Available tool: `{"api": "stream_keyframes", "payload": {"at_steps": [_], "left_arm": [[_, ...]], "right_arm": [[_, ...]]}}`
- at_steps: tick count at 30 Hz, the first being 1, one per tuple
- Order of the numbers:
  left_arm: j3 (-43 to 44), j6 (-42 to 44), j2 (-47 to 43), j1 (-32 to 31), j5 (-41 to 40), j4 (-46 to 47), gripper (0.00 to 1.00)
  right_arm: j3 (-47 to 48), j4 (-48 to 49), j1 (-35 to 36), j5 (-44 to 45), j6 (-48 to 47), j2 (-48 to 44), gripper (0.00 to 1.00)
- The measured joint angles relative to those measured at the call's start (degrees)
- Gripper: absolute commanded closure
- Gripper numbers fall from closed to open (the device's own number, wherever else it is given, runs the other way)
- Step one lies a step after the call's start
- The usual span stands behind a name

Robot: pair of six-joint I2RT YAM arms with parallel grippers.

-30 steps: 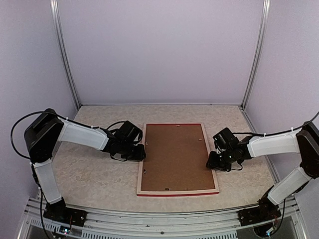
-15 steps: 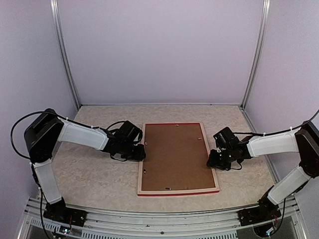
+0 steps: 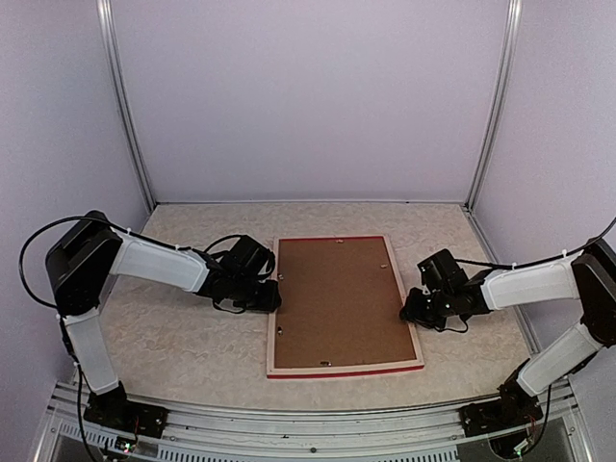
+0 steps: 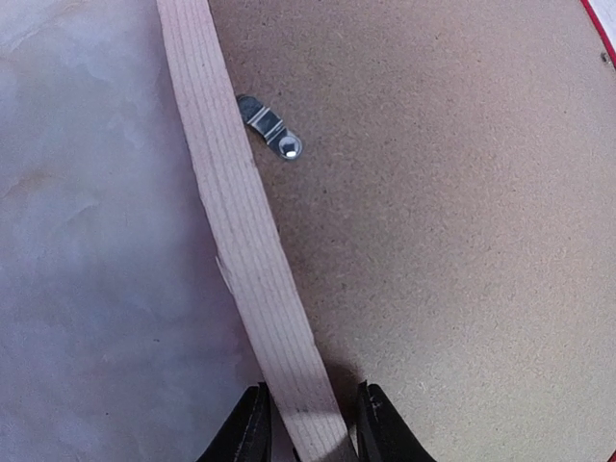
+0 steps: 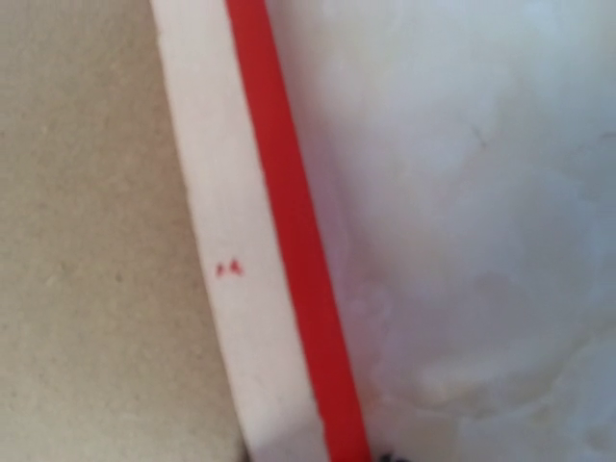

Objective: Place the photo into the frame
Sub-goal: Press the fastener onto the backboard.

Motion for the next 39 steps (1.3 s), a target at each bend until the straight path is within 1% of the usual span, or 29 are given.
{"api": "stream_keyframes", "payload": {"at_steps": [2,7,11,13,15,19,29,39], "left_arm": [[-0.5,-0.3,-0.3,-0.2,-0.1,0.4,0.7],[-1.7,-1.0,-1.2,-1.2,-0.1,0.9,0.7],[-1.8,-1.0,-1.3,-1.3,0.0,0.9,0.7],[-1.8,-1.0,-1.3,-1.3,0.0,0.9,0.7],[-1.8,-1.0,-1.3,-1.3,0.0,0.9,0.7],[-1.8,-1.0,-1.3,-1.3,0.0,0.9,0.7],[-1.8,-1.0,-1.3,-1.3,0.0,0.9,0.7],[-1.8,-1.0,-1.3,-1.3,0.0,0.9,0.7]], "right_arm": [[-1.0,1.4,0.0,0.1,0.9,-0.6,0.81],[-2.3,2.5,0.0,0.7,2.3,-1.7,0.66],[-1.2,2.3,-0.1,1.3,2.7,-0.6,0.6],[-0.3,2.5,-0.4,1.7,2.7,0.5,0.59],[0.5,2.6,-0.5,2.1,2.6,1.3,0.58],[1.4,2.9,-0.5,2.7,2.2,2.4,0.62],[1.5,2.6,-0.5,2.7,0.3,2.4,0.6],[0.1,0.6,-0.6,2.2,-2.7,0.4,0.66]]}}
